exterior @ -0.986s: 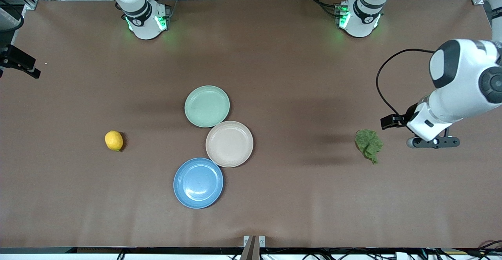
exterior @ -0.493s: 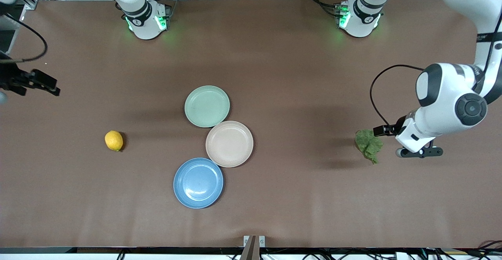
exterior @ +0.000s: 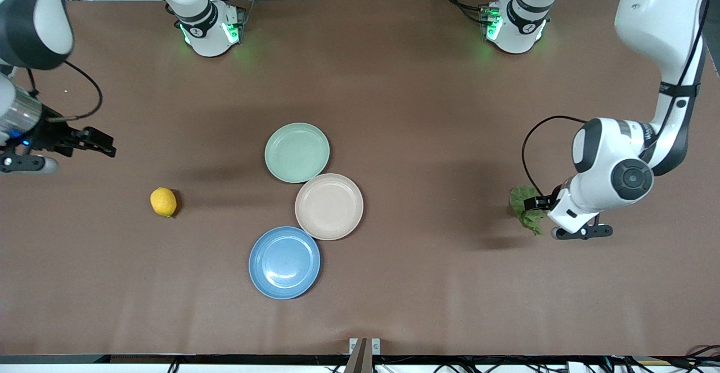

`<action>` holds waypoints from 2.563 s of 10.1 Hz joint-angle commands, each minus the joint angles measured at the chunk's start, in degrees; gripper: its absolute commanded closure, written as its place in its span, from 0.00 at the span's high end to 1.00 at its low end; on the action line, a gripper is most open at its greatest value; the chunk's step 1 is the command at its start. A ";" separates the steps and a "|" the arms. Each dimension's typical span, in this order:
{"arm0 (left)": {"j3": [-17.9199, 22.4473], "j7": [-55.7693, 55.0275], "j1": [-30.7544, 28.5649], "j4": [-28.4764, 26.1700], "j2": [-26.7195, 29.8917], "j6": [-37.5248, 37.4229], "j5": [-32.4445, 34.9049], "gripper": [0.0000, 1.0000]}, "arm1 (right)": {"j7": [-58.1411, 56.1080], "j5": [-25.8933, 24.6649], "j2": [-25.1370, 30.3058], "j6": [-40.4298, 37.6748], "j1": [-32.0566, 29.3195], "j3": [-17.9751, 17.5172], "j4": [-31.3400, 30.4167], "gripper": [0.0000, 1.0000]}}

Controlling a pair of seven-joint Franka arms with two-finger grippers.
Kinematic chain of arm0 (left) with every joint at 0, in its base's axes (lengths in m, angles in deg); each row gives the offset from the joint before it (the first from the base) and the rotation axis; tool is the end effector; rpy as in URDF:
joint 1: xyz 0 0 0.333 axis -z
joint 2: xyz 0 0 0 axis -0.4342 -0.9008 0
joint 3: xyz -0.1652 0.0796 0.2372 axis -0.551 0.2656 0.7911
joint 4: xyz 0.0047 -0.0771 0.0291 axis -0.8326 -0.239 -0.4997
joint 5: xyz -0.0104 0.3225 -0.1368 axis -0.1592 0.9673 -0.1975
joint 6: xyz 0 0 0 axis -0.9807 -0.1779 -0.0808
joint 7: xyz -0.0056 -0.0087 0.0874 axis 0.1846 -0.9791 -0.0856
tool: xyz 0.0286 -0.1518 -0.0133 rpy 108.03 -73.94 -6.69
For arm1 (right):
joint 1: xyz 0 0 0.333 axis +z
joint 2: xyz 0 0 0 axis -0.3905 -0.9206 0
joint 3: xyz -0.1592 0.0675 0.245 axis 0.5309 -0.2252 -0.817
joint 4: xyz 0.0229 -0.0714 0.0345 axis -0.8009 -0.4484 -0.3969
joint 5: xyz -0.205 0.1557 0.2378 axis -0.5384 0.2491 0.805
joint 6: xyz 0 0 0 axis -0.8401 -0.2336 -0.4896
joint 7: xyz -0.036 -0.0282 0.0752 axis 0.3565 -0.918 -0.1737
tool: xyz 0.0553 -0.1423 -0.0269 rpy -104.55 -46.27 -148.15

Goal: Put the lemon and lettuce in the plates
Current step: 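Move the left gripper to the lettuce while the right gripper approaches the lemon, then lower and close the left gripper on lettuce while the right gripper grasps lemon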

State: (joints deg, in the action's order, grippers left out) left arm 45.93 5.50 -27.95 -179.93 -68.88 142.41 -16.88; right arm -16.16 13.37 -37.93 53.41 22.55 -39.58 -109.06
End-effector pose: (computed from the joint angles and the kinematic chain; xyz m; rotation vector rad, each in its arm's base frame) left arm 0.6046 -0.0541 0.2204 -3.0789 -0.0860 0.1304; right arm 0.5289 -0.0403 0.4323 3.1351 -0.0296 -0.0241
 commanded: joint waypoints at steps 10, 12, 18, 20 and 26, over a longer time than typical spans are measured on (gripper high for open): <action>-0.12 -1.89 -0.33 0.85 -7.41 4.37 2.04 1.00 | -2.72 -0.72 -18.10 29.43 -1.50 -0.39 -12.68 1.00; -0.12 -2.06 -0.33 0.85 -8.38 4.37 1.86 0.84 | -2.72 -0.72 -20.57 33.05 -1.33 -0.39 -12.42 1.00; -0.12 -1.80 -0.60 0.94 -7.77 4.37 2.04 0.00 | -2.72 -0.72 -25.67 39.20 -1.33 -0.39 -11.37 1.00; -0.12 -1.98 -0.60 1.20 -6.63 4.37 2.04 0.00 | -2.72 -0.89 -26.90 40.79 -1.33 -0.30 -10.93 1.00; -1.78 -4.34 -0.16 1.12 0.13 0.61 1.25 0.00 | -3.42 -0.90 -26.82 39.13 -1.15 -0.30 -8.12 0.11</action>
State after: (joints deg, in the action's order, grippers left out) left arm 45.19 3.86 -28.22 -177.74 -71.21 145.24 -16.55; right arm -19.17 13.37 -64.34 93.80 22.07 -39.30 -118.99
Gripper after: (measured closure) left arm 0.965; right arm 0.330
